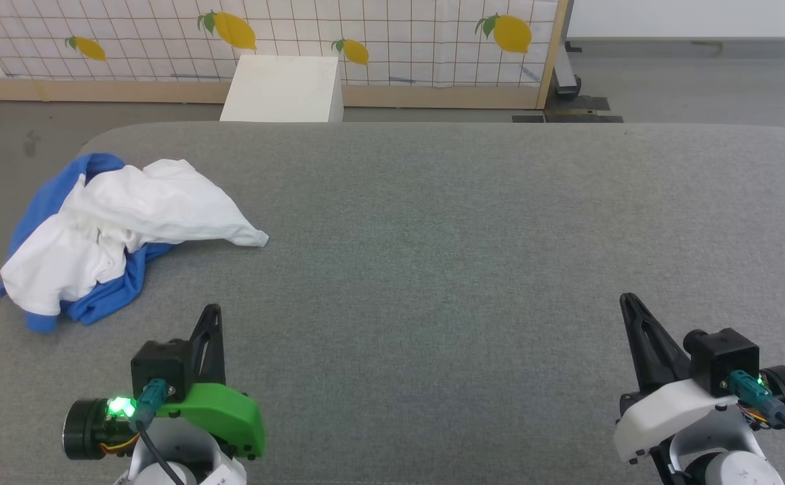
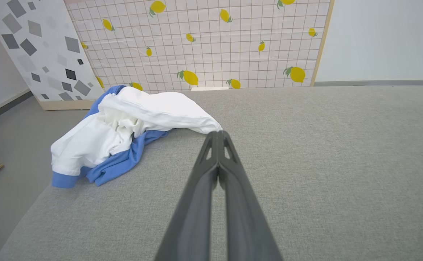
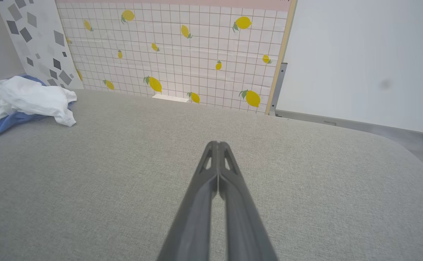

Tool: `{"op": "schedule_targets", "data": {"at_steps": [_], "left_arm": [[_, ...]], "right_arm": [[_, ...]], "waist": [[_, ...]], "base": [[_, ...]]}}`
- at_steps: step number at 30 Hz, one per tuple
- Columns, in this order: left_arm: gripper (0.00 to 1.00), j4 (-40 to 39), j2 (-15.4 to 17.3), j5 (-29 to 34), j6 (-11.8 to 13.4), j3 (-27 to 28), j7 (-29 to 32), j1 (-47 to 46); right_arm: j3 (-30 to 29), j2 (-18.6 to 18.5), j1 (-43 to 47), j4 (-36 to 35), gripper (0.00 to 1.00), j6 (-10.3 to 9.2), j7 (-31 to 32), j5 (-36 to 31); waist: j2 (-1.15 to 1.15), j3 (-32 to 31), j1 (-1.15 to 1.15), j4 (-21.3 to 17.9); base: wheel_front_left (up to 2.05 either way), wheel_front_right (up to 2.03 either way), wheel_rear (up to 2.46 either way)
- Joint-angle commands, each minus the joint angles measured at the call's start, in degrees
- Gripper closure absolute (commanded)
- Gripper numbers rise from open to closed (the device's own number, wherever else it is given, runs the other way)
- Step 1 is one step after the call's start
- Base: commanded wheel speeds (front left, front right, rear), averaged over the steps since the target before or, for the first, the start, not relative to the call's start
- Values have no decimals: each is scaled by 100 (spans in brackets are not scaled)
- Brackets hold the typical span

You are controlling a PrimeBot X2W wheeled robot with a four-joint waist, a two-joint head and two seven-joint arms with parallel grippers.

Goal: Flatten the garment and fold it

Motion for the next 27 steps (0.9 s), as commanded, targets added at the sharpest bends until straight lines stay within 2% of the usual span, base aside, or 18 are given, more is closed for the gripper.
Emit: {"op": "schedule_targets", "data": {"at_steps": [1, 19, 20, 27], "left_arm": [[100, -16, -22, 74, 38, 23, 7, 66], [100, -16, -22, 74, 38, 23, 7, 66], [0, 1, 0, -4, -1, -4, -1, -1], [0, 26, -1, -63, 21, -60, -41, -26]], "right_arm": [[7, 15, -8, -30, 100, -10, -1, -36], [7, 15, -8, -30, 100, -10, -1, -36], [0, -1, 0, 2, 0, 0, 0, 3], [-5, -3, -11, 14, 0, 0, -34, 25]], "waist": [[0, 0, 0, 0], [0, 0, 0, 0], [0, 0, 0, 0], [0, 0, 0, 1]], "base": [[0, 0, 0], [0, 0, 0], [0, 0, 0], [0, 0, 0]]}}
